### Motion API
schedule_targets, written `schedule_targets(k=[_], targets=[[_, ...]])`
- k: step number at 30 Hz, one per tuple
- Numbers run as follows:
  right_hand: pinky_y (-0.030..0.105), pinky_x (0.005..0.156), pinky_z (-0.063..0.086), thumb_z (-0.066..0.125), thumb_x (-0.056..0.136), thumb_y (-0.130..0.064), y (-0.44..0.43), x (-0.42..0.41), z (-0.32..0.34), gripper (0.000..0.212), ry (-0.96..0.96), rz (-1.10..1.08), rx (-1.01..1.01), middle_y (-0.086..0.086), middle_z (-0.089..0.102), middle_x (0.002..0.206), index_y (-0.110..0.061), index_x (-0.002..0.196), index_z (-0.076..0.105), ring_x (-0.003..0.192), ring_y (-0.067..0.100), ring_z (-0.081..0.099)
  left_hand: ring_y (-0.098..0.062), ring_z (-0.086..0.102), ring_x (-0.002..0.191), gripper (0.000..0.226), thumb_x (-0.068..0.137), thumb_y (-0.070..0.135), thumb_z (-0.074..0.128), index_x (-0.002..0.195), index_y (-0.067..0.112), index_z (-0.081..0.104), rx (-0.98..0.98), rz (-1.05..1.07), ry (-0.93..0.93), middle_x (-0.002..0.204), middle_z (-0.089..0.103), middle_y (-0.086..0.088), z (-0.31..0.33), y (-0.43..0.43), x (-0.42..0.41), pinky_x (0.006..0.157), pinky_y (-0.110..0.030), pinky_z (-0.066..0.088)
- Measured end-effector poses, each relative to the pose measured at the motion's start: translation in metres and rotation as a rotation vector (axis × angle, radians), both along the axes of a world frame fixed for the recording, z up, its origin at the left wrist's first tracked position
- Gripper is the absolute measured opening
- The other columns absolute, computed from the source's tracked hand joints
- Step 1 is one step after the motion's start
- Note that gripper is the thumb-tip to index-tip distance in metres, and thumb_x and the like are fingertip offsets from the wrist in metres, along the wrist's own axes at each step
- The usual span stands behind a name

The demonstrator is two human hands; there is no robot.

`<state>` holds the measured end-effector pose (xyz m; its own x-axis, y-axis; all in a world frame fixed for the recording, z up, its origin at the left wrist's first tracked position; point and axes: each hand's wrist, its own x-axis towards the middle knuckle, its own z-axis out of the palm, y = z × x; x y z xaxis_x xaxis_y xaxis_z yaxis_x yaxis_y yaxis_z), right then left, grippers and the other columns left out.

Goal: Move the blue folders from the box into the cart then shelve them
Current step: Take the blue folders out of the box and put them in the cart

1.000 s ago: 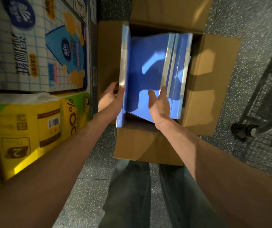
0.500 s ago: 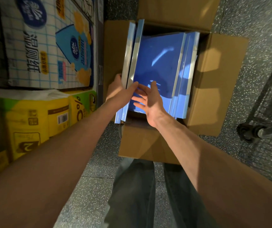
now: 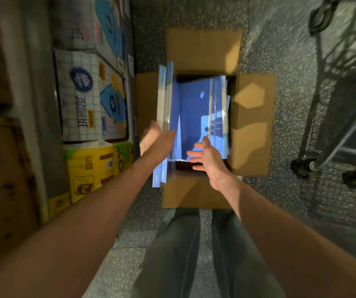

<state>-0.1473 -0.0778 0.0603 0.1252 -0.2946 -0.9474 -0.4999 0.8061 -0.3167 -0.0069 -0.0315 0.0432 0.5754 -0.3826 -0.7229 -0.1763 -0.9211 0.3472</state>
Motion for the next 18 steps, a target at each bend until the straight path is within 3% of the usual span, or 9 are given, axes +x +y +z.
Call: schedule_targets(k=[4, 7, 9, 12, 14, 16, 18], targets=[[0.037, 0.084, 0.05, 0.034, 0.107, -0.04, -0.008, -0.018, 0.077, 0.041, 0.038, 0.013, -0.055, 0.009, 0.066, 0.116, -0.012, 0.129, 0.056, 0.101, 0.024, 0.061, -0.038, 0.059, 0.11, 0.05, 0.095, 0.036, 0.057, 0.13, 0.003, 0.046, -0.084, -0.078, -0.025, 0.126, 0.06, -0.018, 0.096, -0.007, -0.013, 0.089, -0.044, 0.051], [0.034, 0.076, 0.046, 0.044, 0.101, -0.03, -0.012, -0.037, 0.136, 0.031, 0.012, 0.118, -0.168, 0.02, 0.066, 0.115, -0.004, 0.104, 0.06, 0.089, 0.022, 0.056, -0.035, 0.06, 0.113, 0.056, 0.097, 0.039, 0.056, 0.139, 0.005, 0.041, -0.137, -0.089, -0.025, 0.126, 0.06, -0.014, 0.169, -0.014, -0.028, 0.081, -0.034, 0.046], [0.038, 0.077, 0.049, 0.049, 0.095, -0.034, -0.018, -0.049, 0.164, 0.037, 0.039, 0.15, -0.275, 0.024, 0.068, 0.109, 0.001, 0.101, 0.06, 0.083, 0.025, 0.056, -0.037, 0.062, 0.106, 0.051, 0.095, 0.038, 0.058, 0.132, 0.004, 0.046, -0.182, -0.073, -0.038, 0.118, 0.063, -0.016, 0.204, -0.018, -0.038, 0.074, -0.033, 0.044], [0.039, 0.079, 0.053, 0.049, 0.098, -0.031, -0.026, -0.083, 0.209, 0.024, 0.064, 0.177, -0.433, 0.005, 0.068, 0.09, -0.013, 0.103, 0.064, 0.086, 0.025, 0.062, -0.037, 0.063, 0.105, 0.044, 0.094, 0.036, 0.062, 0.121, 0.002, 0.054, -0.337, -0.023, 0.011, 0.116, 0.066, -0.018, 0.263, -0.018, -0.06, 0.075, -0.032, 0.043], [0.04, 0.083, 0.053, 0.05, 0.097, -0.035, -0.029, -0.113, 0.237, 0.03, 0.09, 0.187, -0.504, 0.002, 0.066, 0.095, -0.013, 0.111, 0.064, 0.094, 0.025, 0.061, -0.036, 0.065, 0.103, 0.045, 0.089, 0.039, 0.066, 0.115, 0.002, 0.061, -0.443, 0.034, 0.06, 0.11, 0.069, -0.019, 0.299, -0.016, -0.08, 0.075, -0.031, 0.044], [0.039, 0.086, 0.05, 0.053, 0.091, -0.045, -0.028, -0.151, 0.261, 0.038, 0.099, 0.153, -0.555, 0.004, 0.066, 0.103, -0.014, 0.111, 0.064, 0.099, 0.023, 0.061, -0.029, 0.067, 0.083, 0.032, 0.088, 0.038, 0.068, 0.094, 0.006, 0.064, -0.519, 0.09, 0.119, 0.086, 0.069, -0.014, 0.335, -0.01, -0.105, 0.066, -0.029, 0.044], [0.042, 0.092, 0.047, 0.055, 0.087, -0.054, -0.025, -0.197, 0.285, 0.037, 0.071, 0.113, -0.607, 0.008, 0.066, 0.101, -0.019, 0.099, 0.061, 0.099, 0.022, 0.061, -0.016, 0.055, 0.06, 0.029, 0.09, 0.034, 0.068, 0.077, 0.011, 0.055, -0.58, 0.116, 0.146, 0.065, 0.056, 0.0, 0.371, -0.003, -0.137, 0.052, -0.025, 0.039]])
